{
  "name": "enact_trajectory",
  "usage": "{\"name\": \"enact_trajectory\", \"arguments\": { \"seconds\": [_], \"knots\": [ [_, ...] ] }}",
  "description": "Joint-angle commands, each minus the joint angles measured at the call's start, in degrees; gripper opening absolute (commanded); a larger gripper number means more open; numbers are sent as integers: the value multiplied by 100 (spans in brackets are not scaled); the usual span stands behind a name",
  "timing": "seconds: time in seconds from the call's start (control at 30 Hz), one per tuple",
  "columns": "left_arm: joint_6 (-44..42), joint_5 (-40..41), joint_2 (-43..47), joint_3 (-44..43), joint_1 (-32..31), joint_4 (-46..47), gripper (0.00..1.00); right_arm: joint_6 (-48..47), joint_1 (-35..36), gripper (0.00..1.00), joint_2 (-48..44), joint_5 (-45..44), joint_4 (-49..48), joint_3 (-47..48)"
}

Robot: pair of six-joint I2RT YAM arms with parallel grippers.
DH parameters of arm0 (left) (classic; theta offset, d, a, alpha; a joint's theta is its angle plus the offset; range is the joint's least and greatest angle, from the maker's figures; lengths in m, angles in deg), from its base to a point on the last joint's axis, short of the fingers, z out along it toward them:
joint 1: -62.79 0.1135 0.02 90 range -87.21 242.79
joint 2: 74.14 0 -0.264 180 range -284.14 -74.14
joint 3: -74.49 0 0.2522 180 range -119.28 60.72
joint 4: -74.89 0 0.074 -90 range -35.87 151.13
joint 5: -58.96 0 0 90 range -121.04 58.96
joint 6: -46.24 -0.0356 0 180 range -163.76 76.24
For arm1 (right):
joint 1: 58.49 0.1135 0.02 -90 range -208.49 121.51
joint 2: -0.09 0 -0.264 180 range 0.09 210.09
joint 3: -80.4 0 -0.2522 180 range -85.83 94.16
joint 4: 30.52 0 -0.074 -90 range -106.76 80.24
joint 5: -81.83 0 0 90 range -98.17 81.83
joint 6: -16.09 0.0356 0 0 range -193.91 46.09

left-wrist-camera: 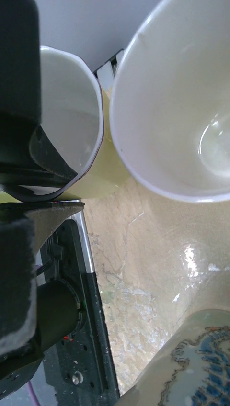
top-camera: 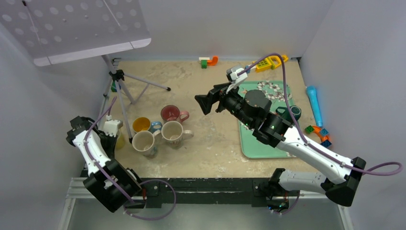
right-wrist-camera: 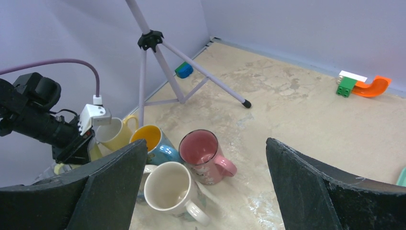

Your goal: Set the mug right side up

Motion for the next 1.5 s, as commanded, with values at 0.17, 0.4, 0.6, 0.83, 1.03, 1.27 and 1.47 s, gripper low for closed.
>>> {"name": "enact_trajectory", "arguments": {
  "seconds": [0.17,0.4,0.6,0.83,1.03,1.27,1.47],
  "knots": [
    [115,-835,577,76,52,491,0,-104,7,99,-134,-141,-113,17],
    [-78,-748,403,300,50,375,26,-134,7,99,-212,-241,-33,4],
    [-157,-806,715,128,51,17,45,42,-5,99,-83,-1273,345,128],
    [-80,-1100,813,-663,36,-702,50,1133,-1138,97,589,-2214,1911,639],
    [-79,-1323,785,-1320,14,-1166,54,1732,-2482,93,842,-2446,2078,255],
    [361,-2002,688,-2335,-163,-1265,61,3470,-3667,89,1638,-2868,2859,167],
    [1145,-2373,476,-3015,-1090,-1202,67,4961,-4086,92,2379,-3102,3724,502]
  ]
}}
